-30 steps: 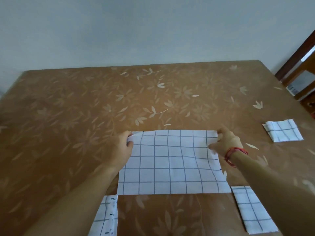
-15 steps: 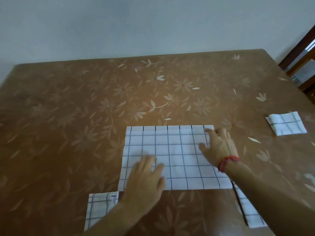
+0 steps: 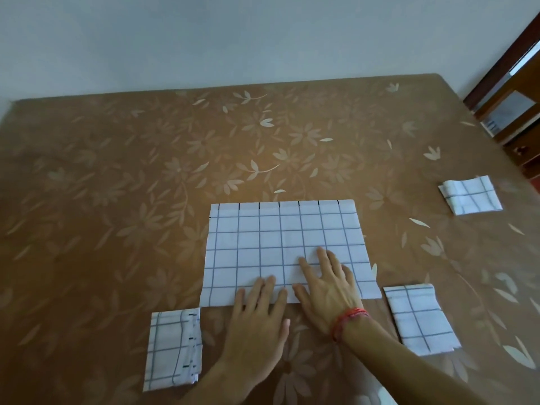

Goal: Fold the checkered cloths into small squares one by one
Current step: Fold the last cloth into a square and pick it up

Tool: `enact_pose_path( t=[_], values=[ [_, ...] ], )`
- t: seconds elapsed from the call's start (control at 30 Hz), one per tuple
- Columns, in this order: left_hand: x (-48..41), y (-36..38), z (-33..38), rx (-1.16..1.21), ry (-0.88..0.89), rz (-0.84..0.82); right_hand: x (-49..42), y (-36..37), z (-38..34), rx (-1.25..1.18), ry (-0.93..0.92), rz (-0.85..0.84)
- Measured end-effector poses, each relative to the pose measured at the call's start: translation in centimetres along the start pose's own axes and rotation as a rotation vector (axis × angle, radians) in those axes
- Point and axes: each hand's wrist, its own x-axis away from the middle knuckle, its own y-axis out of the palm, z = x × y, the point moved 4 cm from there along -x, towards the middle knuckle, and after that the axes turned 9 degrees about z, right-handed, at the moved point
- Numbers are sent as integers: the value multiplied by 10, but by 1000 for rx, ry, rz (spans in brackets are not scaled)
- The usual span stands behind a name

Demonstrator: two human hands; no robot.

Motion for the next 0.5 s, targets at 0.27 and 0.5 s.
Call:
enact_pose_path(
  t=[0.27,0.5],
  values=[
    [2,0,-1,-3,0,6,-12,2,4,9,19,12],
    [16,4,-4,17,-23,-44,-13,-2,2,13,7,-16]
  ],
)
